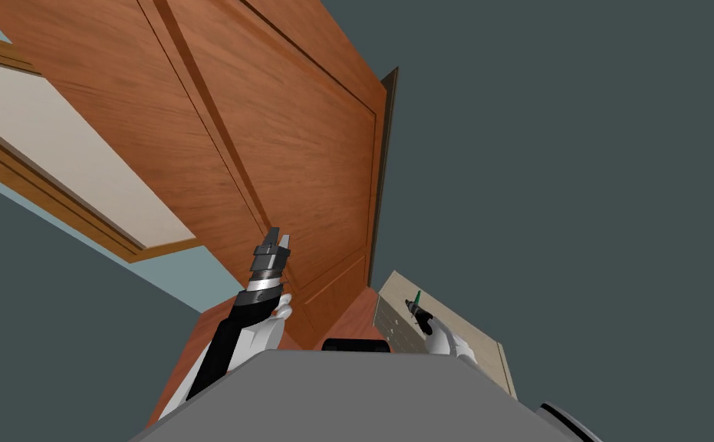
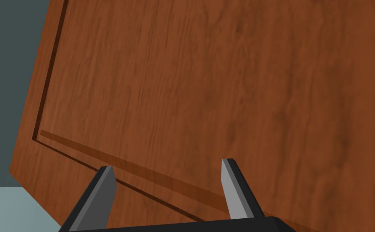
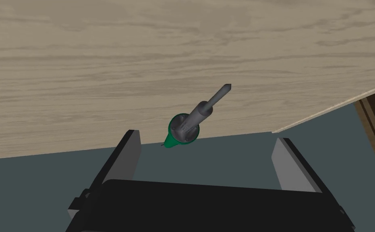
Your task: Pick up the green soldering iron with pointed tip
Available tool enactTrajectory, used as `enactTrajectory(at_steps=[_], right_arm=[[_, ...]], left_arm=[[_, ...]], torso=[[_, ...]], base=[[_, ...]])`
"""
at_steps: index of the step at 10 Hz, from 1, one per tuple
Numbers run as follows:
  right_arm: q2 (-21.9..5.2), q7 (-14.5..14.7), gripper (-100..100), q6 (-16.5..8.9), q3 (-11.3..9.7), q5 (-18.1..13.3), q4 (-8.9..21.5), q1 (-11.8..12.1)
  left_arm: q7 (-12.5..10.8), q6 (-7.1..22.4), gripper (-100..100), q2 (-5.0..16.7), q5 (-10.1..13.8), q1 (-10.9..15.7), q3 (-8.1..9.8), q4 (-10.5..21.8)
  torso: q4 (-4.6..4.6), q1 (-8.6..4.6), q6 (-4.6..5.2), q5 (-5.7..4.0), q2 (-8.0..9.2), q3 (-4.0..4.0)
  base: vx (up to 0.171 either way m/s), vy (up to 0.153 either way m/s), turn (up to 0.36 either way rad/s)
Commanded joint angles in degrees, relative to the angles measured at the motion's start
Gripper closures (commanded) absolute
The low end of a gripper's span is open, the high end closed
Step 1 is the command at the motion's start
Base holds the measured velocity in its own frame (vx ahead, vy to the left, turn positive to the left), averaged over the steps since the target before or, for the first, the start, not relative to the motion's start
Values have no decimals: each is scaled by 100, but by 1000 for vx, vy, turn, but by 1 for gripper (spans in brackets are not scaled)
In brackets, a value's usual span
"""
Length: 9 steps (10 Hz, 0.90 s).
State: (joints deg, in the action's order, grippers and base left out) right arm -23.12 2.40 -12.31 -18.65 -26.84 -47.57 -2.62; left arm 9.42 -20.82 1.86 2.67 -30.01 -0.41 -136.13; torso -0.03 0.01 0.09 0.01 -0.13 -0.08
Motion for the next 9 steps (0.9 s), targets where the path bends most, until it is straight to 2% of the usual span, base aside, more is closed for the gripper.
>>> enactTrajectory(at_steps=[1, 4, 5, 6, 7, 9], right_arm=[[-13, -20, -100, 5, 2, -49, 286, -157], [-133, -48, -100, -106, -84, -67, 741, -389], [-103, -39, -100, -60, -79, -38, 686, -381], [-109, -38, 0, -81, -88, -32, 697, -391], [-52, -105, -100, -93, 36, -192, 582, -237], [61, -240, -100, -121, 282, -510, 356, 69]], left_arm=[[0, 0, 0, 0, 0, 0, 0, 0], [0, 0, 0, 0, 0, 0, 0, 0], [0, 0, 0, 0, 0, 0, 0, 0], [0, 0, 0, 0, 0, 0, 0, 0], [0, 0, 0, 0, 0, 0, 0, 0], [0, 0, 0, 0, 0, 0, 0, 0]], torso=[[0, 0, 0, 0, 0, 0], [0, 0, -1, 0, -1, 0], [0, -1, -1, 0, -4, -2], [0, -1, 1, -1, 3, 1], [2, -1, 1, 0, 9, 5], [2, -6, 0, -2, 13, 7]], base=[[27, 3, 31], [35, 5, 52], [21, -1, 13], [0, 0, 0], [20, -9, 85], [-7, -22, 98]])
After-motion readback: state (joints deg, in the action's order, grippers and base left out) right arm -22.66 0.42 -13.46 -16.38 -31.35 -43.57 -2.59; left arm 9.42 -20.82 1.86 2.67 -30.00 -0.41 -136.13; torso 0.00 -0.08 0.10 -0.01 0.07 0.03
